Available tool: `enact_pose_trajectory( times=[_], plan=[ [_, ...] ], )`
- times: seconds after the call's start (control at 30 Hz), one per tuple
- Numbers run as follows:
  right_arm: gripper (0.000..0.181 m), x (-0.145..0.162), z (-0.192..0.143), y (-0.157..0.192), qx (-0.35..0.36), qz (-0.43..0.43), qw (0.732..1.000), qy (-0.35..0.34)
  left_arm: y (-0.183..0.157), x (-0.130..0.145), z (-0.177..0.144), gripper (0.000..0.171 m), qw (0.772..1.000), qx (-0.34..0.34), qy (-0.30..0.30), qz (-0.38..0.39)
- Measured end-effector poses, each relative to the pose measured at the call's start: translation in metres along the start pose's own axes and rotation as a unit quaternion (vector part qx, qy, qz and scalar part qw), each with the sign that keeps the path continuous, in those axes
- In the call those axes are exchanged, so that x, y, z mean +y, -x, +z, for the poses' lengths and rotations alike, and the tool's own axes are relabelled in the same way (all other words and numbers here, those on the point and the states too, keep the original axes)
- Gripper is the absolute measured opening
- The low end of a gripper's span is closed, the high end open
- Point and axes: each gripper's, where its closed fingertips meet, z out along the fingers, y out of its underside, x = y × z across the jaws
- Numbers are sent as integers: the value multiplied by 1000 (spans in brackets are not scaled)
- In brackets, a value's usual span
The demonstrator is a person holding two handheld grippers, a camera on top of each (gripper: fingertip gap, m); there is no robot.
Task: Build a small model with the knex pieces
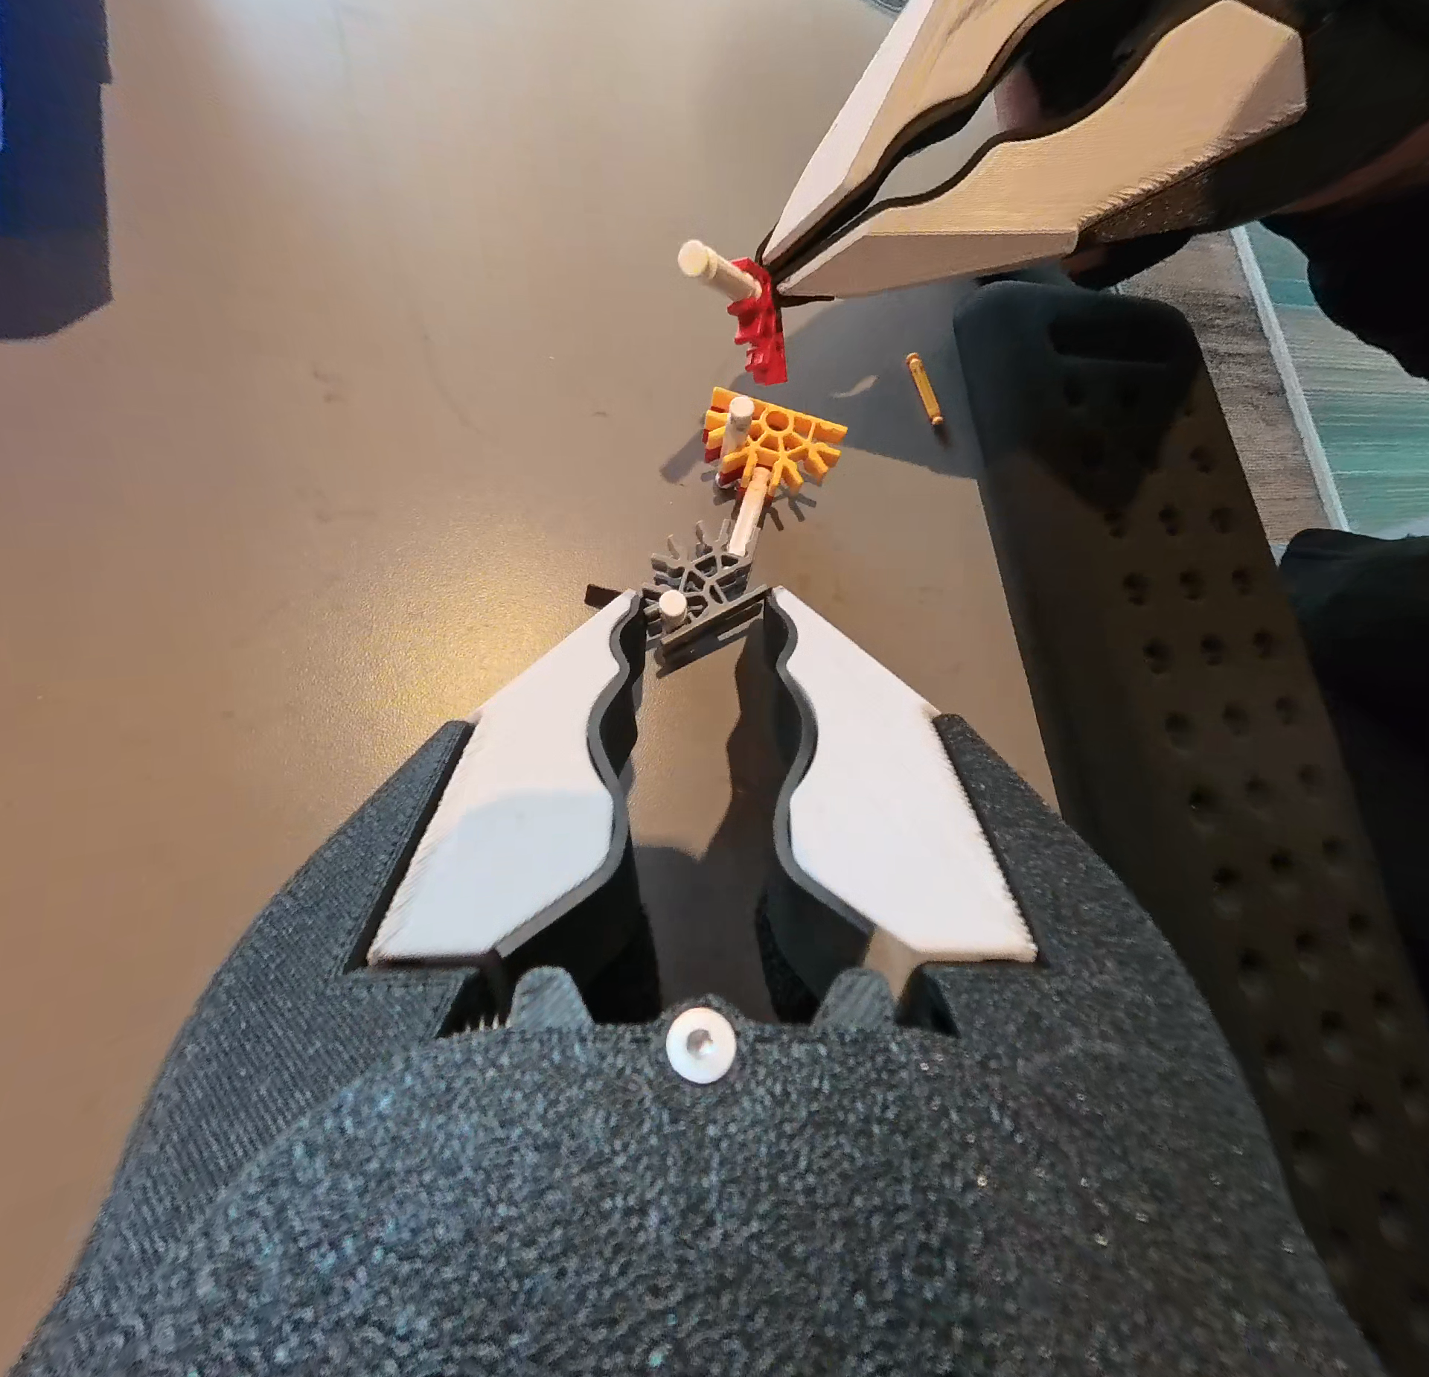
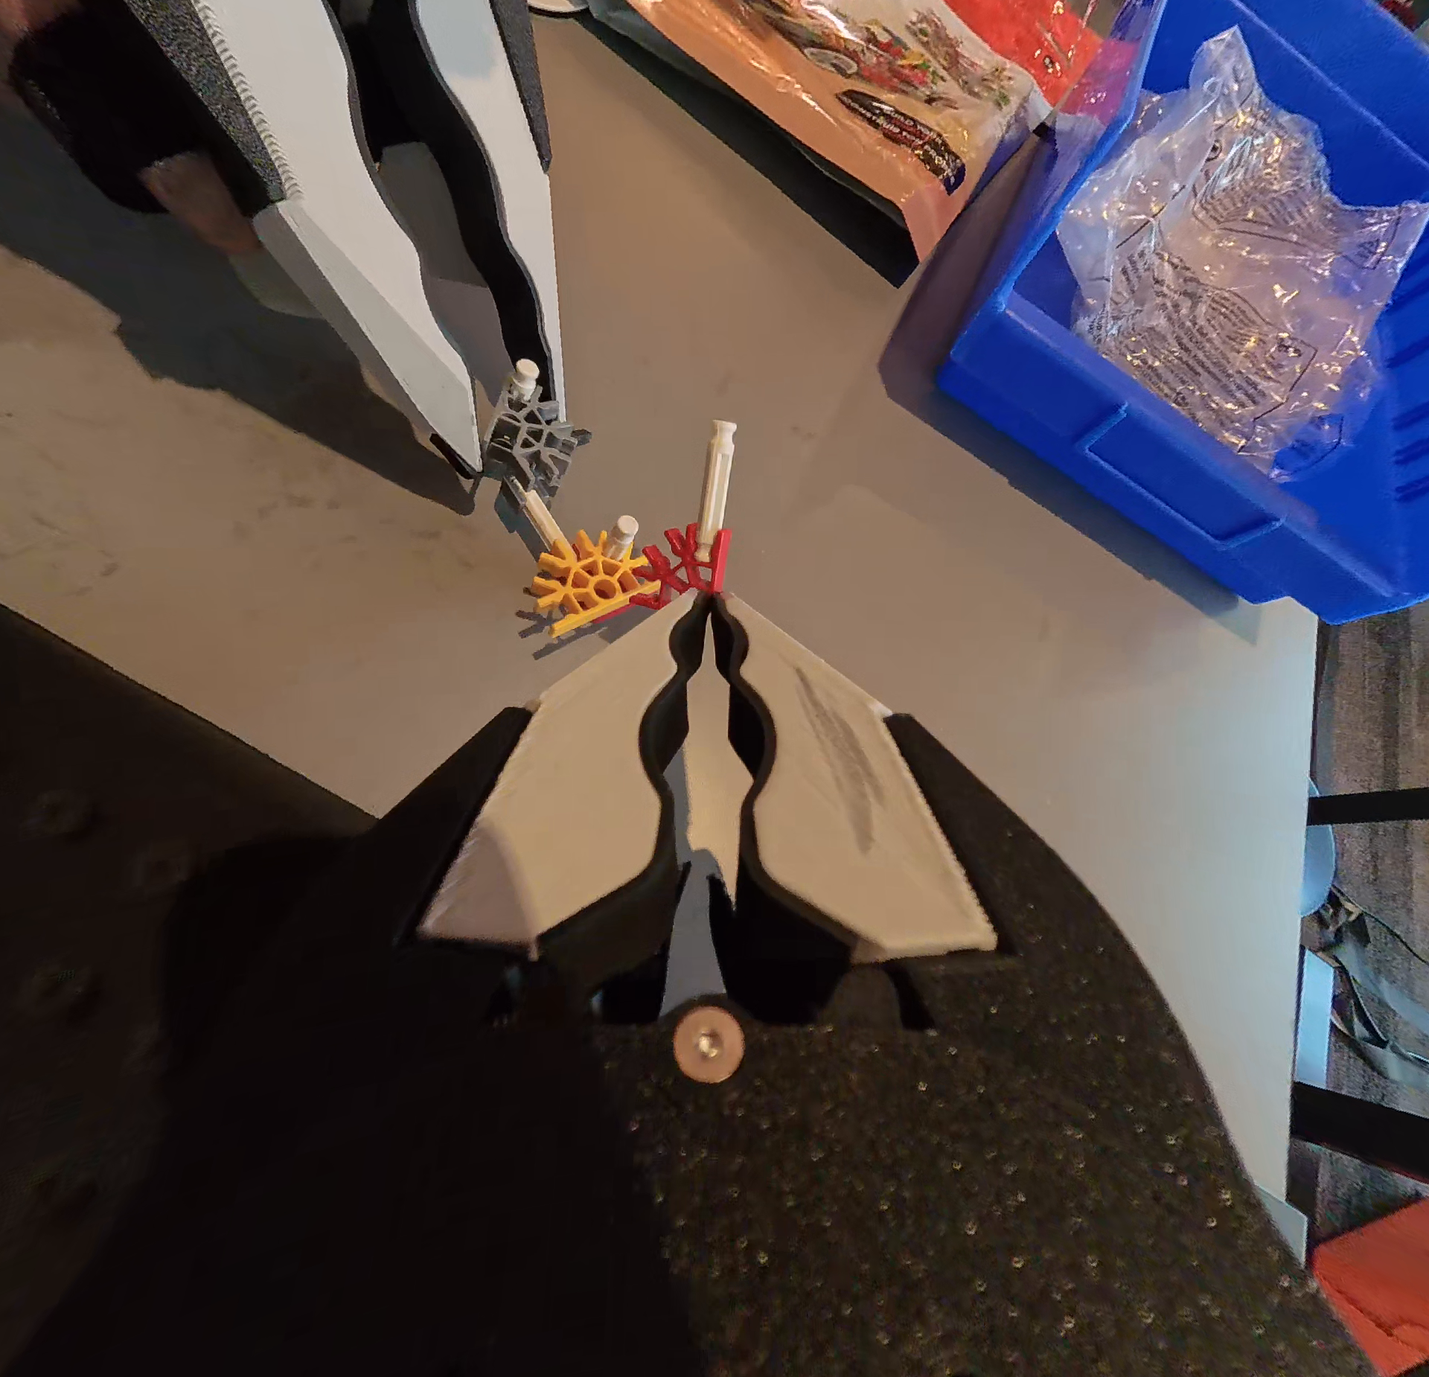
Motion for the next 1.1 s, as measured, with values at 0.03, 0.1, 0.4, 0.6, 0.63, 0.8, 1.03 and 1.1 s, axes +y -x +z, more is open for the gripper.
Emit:
enact_pose_trajectory(
  times=[0.03,0.1,0.4,0.6,0.63,0.8,1.03,1.1],
  plan=[
    [0,0,0,0,1,0,1000,0,0,0,0,28,1000,1,0,1],
    [0,0,0,0,2,2,1000,-4,-1,0,0,28,1000,5,0,0],
    [0,1,1,3,7,-5,1000,-10,-4,0,1,28,1000,8,3,12],
    [0,-7,1,4,34,-59,997,-25,-5,1,1,28,1000,17,0,6],
    [0,-8,1,4,45,-78,996,-24,-6,1,1,28,1000,17,1,8],
    [0,-10,-2,10,89,-185,978,-31,-6,2,0,28,1000,21,-1,10],
    [1,-12,-9,19,144,-306,940,-38,-6,1,0,28,1000,30,-6,1],
    [0,-8,-10,26,141,-332,932,-31,-5,2,0,28,1000,29,-6,-2]
  ],
)
